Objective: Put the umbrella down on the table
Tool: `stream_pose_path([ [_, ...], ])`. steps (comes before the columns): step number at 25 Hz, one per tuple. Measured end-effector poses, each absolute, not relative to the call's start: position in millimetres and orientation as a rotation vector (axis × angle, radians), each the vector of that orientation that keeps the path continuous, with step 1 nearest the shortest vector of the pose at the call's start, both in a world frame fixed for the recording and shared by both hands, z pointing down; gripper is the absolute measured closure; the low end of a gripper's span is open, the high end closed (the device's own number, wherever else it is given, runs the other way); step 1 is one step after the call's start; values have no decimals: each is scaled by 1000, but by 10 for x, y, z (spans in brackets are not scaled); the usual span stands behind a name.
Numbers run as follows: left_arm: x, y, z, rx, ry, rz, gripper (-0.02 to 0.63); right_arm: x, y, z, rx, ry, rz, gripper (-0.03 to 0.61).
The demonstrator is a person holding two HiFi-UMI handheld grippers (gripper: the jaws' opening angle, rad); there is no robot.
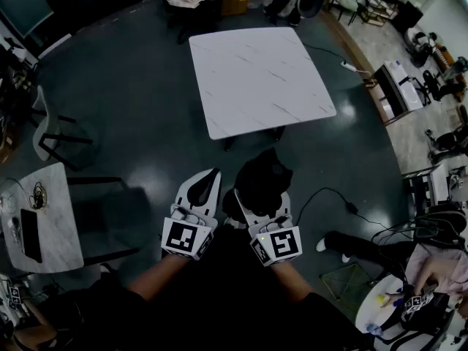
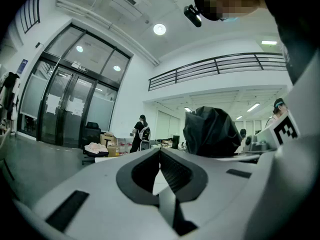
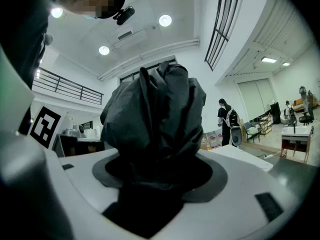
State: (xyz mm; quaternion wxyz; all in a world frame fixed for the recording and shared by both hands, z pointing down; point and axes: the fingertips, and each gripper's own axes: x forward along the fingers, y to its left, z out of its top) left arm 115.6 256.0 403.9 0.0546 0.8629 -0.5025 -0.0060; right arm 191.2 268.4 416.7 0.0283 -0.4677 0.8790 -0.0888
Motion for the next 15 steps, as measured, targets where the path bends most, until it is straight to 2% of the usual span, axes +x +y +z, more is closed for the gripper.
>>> stream_pose_path([
  [15, 618, 2165, 4222, 2551, -1605, 6, 597, 1474, 2138, 4257, -1381, 2736, -374, 264],
])
